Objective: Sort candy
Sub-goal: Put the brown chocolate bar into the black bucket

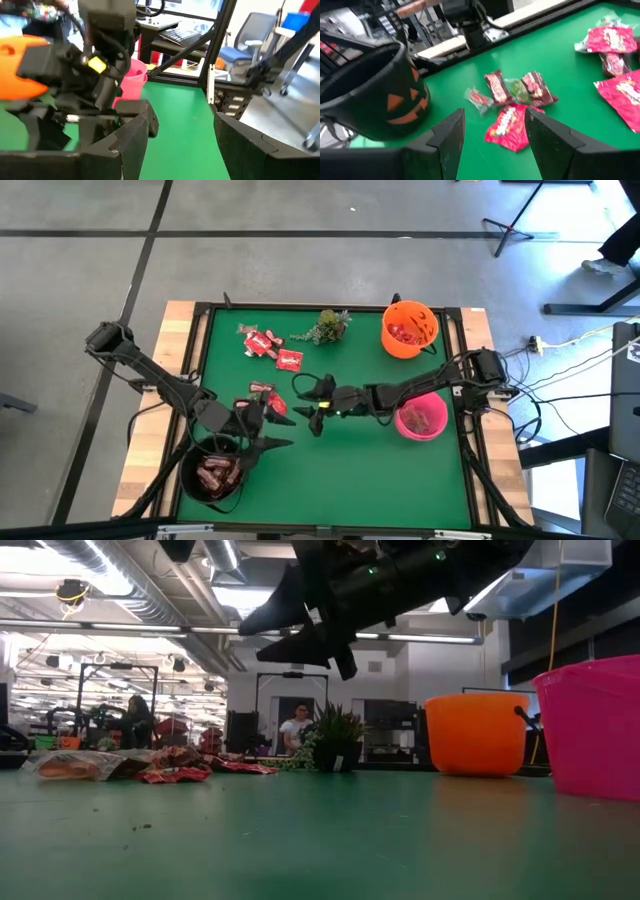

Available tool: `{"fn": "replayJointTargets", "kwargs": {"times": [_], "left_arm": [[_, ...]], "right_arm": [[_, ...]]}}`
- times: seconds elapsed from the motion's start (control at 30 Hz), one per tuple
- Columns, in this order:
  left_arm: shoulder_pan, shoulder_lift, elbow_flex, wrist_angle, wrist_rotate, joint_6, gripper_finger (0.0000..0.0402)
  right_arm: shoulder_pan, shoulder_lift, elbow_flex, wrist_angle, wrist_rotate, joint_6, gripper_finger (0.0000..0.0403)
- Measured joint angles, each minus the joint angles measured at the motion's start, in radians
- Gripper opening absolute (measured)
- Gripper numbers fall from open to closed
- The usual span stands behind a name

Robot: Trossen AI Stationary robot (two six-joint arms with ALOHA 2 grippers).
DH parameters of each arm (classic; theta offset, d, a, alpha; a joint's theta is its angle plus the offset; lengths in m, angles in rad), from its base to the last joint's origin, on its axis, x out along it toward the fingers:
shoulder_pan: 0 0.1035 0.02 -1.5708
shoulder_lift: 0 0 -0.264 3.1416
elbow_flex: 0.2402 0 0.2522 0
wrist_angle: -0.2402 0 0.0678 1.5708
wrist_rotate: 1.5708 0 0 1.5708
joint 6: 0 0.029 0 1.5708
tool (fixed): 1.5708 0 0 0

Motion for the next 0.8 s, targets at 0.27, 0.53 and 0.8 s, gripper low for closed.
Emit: {"fn": "replayJointTargets", "kwargs": {"times": [0.27,0.53,0.8], "left_arm": [[-0.009,0.0,0.0,0.018,0.018,-0.136,0.0213],[-0.005,-0.012,0.0,-0.077,0.066,-0.162,0.0213],[0.089,-0.138,0.0,-0.495,0.051,-0.33,0.0213]], "right_arm": [[0.0,0.0,0.0,0.031,-0.014,0.0,0.0204],[0.0,-0.004,0.0,0.063,-0.086,0.0,0.0204],[0.0,-0.082,0.0,0.075,-0.135,-0.01,0.0204]]}}
